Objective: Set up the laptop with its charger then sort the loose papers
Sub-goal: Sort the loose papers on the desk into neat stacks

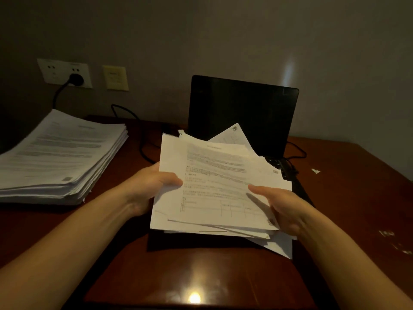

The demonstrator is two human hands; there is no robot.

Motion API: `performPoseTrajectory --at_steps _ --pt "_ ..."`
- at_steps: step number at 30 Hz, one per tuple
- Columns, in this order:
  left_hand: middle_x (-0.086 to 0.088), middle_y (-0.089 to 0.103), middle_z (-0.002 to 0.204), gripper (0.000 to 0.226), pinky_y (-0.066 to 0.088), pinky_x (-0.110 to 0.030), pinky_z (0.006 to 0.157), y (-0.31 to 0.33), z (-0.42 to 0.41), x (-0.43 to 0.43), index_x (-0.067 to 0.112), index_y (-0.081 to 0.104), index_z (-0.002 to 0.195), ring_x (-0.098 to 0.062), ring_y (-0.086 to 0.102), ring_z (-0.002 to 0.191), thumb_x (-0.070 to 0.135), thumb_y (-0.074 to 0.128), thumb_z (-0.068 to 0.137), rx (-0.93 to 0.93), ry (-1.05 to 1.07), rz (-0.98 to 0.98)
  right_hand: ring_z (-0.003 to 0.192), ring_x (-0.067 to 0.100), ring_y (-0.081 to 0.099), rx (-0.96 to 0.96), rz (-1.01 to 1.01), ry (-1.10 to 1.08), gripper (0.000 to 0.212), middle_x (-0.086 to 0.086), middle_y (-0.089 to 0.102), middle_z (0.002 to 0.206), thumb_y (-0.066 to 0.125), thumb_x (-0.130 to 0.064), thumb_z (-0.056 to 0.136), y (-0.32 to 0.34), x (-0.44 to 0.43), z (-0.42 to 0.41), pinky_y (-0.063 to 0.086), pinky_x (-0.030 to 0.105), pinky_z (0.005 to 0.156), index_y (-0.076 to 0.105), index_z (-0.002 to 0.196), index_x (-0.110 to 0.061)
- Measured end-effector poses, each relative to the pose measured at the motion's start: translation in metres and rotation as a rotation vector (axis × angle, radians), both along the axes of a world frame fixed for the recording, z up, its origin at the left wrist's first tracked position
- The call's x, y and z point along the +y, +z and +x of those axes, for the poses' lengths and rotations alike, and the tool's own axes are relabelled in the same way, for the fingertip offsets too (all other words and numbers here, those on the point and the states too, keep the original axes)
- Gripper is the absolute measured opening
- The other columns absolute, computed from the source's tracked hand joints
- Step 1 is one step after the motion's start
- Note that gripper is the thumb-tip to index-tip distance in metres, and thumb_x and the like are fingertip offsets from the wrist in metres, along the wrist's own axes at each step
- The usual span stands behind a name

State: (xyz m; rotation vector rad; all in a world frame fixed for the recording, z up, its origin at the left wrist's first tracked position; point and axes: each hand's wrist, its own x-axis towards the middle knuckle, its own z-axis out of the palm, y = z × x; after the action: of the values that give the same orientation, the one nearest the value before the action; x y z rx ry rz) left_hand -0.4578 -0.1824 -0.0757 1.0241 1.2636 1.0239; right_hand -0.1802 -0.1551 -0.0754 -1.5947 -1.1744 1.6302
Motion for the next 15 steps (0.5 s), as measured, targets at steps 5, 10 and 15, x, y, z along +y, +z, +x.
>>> performPoseTrajectory --at_steps 5,10,15 --pt "-0.013 0.075 0.109 0.024 0.062 -0.034 0.062 0.010 -0.009 0.020 0.010 0.067 0.119 -0.030 0.075 0.092 0.011 0.061 0.095 -0.057 -0.044 -0.220 0.101 0.026 0.072 -0.211 0.174 0.072 0.022 0.005 0.075 0.113 0.068 -0.004 0.091 -0.016 0.015 -0.004 0.059 0.043 0.090 0.069 0.112 -0.011" --pt "-0.013 0.075 0.110 0.031 0.060 -0.047 0.082 0.012 -0.006 0.046 0.014 0.068 0.123 -0.035 0.073 0.098 0.008 0.066 0.093 0.012 -0.075 -0.268 0.096 0.021 0.074 -0.239 0.215 0.168 0.023 -0.001 0.076 0.106 0.068 -0.005 0.091 -0.015 0.007 -0.002 0.061 0.041 0.086 0.066 0.111 -0.017" --pt "-0.010 0.072 0.119 0.038 0.056 -0.047 0.090 0.007 0.007 0.053 0.012 0.065 0.126 -0.031 0.070 0.106 -0.004 0.063 0.092 0.047 -0.126 -0.022 0.088 0.015 0.075 -0.341 0.338 0.122 0.014 -0.003 0.076 0.103 0.072 -0.016 0.091 -0.014 0.006 0.008 0.062 0.034 0.080 0.070 0.105 -0.017"
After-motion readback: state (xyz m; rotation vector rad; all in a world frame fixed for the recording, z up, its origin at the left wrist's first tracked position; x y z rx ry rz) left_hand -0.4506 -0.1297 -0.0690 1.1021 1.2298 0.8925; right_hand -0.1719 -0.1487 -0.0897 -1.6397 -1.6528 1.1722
